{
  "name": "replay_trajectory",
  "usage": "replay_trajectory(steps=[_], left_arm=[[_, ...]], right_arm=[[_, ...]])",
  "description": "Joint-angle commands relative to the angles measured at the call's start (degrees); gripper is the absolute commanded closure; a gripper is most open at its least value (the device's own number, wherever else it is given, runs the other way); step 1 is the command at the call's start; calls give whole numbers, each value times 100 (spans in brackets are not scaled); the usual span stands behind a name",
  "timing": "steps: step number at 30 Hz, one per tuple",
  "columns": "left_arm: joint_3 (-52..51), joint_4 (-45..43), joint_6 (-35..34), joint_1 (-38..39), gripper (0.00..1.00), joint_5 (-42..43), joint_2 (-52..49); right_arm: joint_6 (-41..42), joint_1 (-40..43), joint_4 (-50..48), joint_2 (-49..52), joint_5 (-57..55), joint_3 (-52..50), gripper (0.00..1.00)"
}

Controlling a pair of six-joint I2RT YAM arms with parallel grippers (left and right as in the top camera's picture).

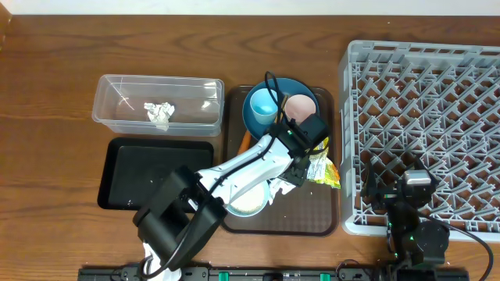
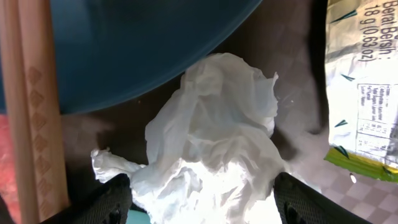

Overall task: Sort waste into correct bins and load items into the dishwasher rack
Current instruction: 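Reach left gripper back to remaining tissues on the tray and grasp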

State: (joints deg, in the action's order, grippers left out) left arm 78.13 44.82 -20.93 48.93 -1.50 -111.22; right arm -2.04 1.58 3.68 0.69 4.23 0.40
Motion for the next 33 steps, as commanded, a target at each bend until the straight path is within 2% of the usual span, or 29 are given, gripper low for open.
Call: replay_trajectory(steps=[1, 5, 8, 18, 33], left_arm=[[-133, -17, 33, 9, 25, -44, -57], [-179, -20, 33, 37, 26, -44, -59], [-179, -37, 33, 90, 36, -44, -59], [-179, -103, 33, 341, 50, -46, -59], [-197, -122, 33, 352, 50, -46, -76]], right_arm=[[72, 37, 22, -31, -17, -9, 1], [72, 37, 22, -31, -17, -9, 1], [72, 37, 22, -31, -17, -9, 1], [72, 37, 22, -31, -17, -9, 1], [72, 37, 22, -31, -17, -9, 1]])
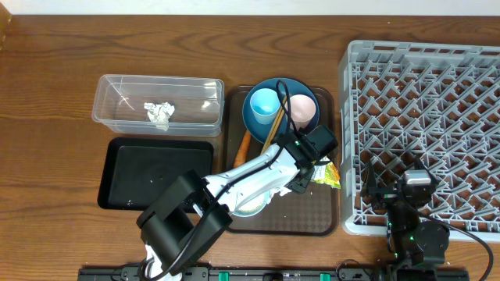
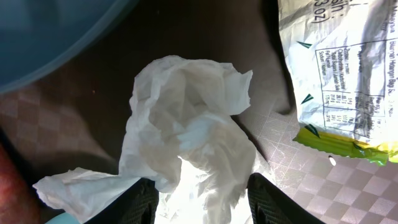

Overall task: Sort waste into correct bins and load items into the dishwasher rack
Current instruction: 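Reach left gripper back to remaining tissues on the tray and grasp, then carry tissues with left gripper into the clear plastic bin and release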

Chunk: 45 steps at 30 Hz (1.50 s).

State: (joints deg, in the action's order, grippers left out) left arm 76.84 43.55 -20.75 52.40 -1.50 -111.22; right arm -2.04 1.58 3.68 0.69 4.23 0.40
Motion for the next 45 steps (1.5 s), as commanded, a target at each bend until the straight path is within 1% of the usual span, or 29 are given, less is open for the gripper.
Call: replay_trajectory(steps=[1, 8, 10, 11, 13, 16, 18, 24, 37, 39, 43, 45], left_arm=[[-74, -4, 15, 4, 50, -48, -81], [-302, -243, 15, 7, 51, -48, -90], [-407, -345, 13, 7, 55, -48, -90], [-448, -367, 9, 7, 58, -48, -90], [-452, -361, 9, 7, 71, -48, -90], [-446, -422, 11, 7, 88, -48, -61], [-402, -409, 11, 7, 94, -46, -44], [-243, -378, -42, 7, 94, -46, 264], [-227, -411, -92, -20, 94, -96, 1843], [-227, -431, -92, -83, 94, -271, 2083], [-229, -546, -94, -356, 94, -1139, 2385], [-229, -671, -94, -562, 94, -1405, 2428]], right_arm=[[72, 37, 22, -31, -17, -9, 1], [72, 37, 22, -31, -17, -9, 1], [72, 37, 22, -31, -17, -9, 1], [72, 37, 22, -31, -17, -9, 1], [72, 37, 22, -31, -17, -9, 1], [72, 37, 22, -31, -17, -9, 1], [72, 37, 22, -31, -17, -9, 1], [72, 37, 22, -31, -20, -9, 1], [72, 37, 22, -31, -20, -9, 1], [72, 37, 22, -31, -17, -9, 1], [72, 37, 22, -31, -17, -9, 1], [72, 37, 22, -31, -17, -9, 1]])
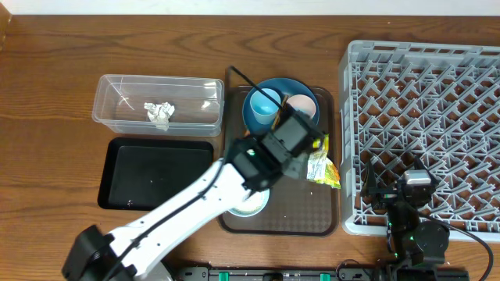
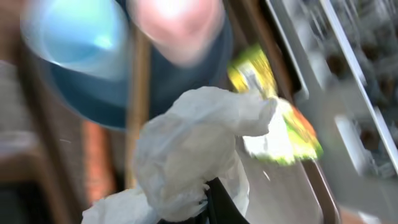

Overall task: Sort waste into correct bins and load items into the dishwasher rack
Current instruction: 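Carry tissues with left gripper into the clear plastic bin and release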

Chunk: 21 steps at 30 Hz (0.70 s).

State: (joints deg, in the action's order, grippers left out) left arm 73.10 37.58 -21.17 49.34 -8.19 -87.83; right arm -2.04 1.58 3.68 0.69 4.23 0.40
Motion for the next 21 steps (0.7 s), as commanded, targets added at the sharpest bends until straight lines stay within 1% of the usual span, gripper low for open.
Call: replay_trajectory(steps=[1, 3, 6, 10, 14, 17, 21], left_arm=[[144, -149, -52, -402, 94, -859, 94], [138, -273, -55, -708, 94, -929, 85], [138, -479, -323, -1274, 94, -929, 59], [138, -981, -643, -2203, 94, -914, 7], [133, -1246, -804, -3032, 94, -881, -111], [133, -1436, -813, -3469, 94, -881, -339], [133, -1718, -804, -3764, 93, -881, -815]], right_arm=[[72, 37, 22, -31, -17, -9, 1], [72, 37, 22, -31, -17, -9, 1], [72, 37, 22, -31, -17, -9, 1], [72, 37, 22, -31, -17, -9, 1], [72, 37, 22, -31, -17, -9, 1], [72, 37, 22, -31, -17, -9, 1], [72, 37, 22, -31, -17, -9, 1]])
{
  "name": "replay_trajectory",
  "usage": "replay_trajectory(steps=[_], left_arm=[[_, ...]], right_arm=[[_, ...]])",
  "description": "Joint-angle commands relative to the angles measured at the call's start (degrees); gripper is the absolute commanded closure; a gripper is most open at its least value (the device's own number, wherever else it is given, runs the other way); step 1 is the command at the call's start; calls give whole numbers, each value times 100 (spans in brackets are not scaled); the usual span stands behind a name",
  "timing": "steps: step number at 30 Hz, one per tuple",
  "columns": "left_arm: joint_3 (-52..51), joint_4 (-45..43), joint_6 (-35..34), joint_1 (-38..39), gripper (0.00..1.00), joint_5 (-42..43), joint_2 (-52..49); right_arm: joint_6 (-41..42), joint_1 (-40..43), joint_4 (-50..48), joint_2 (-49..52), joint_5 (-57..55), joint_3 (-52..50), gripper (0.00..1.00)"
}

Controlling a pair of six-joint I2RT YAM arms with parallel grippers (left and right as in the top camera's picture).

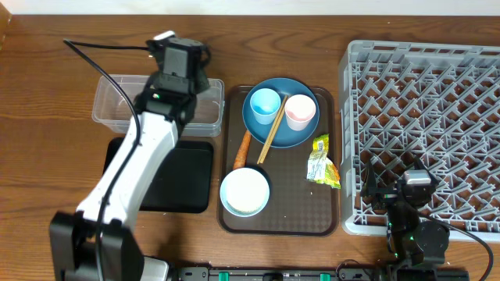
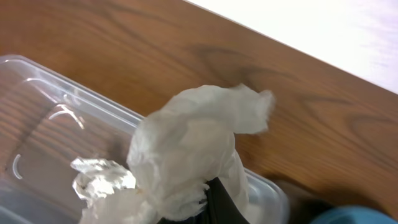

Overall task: Sort waste into correct bins and load items into the dishwasher rack
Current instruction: 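Carry tissues with left gripper into the clear plastic bin and release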

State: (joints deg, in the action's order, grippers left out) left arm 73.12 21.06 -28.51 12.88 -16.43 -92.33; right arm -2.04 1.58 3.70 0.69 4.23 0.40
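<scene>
My left gripper (image 1: 181, 56) hangs over the right end of the clear plastic bin (image 1: 109, 109), shut on a crumpled white tissue (image 2: 193, 146). In the left wrist view its fingers (image 2: 214, 205) pinch the tissue above the bin (image 2: 43, 118), where another crumpled tissue (image 2: 99, 177) lies. On the brown tray (image 1: 301, 218) are a yellow-green wrapper (image 1: 321, 161), a white bowl (image 1: 245, 191), an orange carrot (image 1: 243, 148), and a blue plate (image 1: 301, 134) with a blue cup (image 1: 265, 101), a pink cup (image 1: 298, 111) and chopsticks (image 1: 271, 133). My right gripper (image 1: 416, 187) rests at the rack's near edge; its jaws are hidden.
The grey dishwasher rack (image 1: 422, 101) fills the right side of the table. A black bin (image 1: 191, 176) lies in front of the clear bin, partly under my left arm. Bare wooden table (image 1: 47, 117) lies to the left.
My left gripper, with the tissue in it, was above the brown tray by the plate; it is now over the right end of the clear bin. The right arm is unchanged.
My left gripper stood open around the tissue on the tray beside the wrapper. Then its fingers were closer around the tissue. Later it was shut on the tissue above the tray, and now it holds it over the clear bin.
</scene>
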Motion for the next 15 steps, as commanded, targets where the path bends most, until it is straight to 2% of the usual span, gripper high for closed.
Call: replay_trajectory(steps=[1, 12, 15], left_arm=[[131, -83, -70, -149, 93, -57, -474], [125, 142, -72, -195, 94, -59, -957], [120, 225, -72, -195, 88, -59, -957]], right_arm=[[72, 37, 20, -31, -17, -9, 1], [72, 37, 20, -31, -17, -9, 1], [72, 37, 20, -31, -17, -9, 1]])
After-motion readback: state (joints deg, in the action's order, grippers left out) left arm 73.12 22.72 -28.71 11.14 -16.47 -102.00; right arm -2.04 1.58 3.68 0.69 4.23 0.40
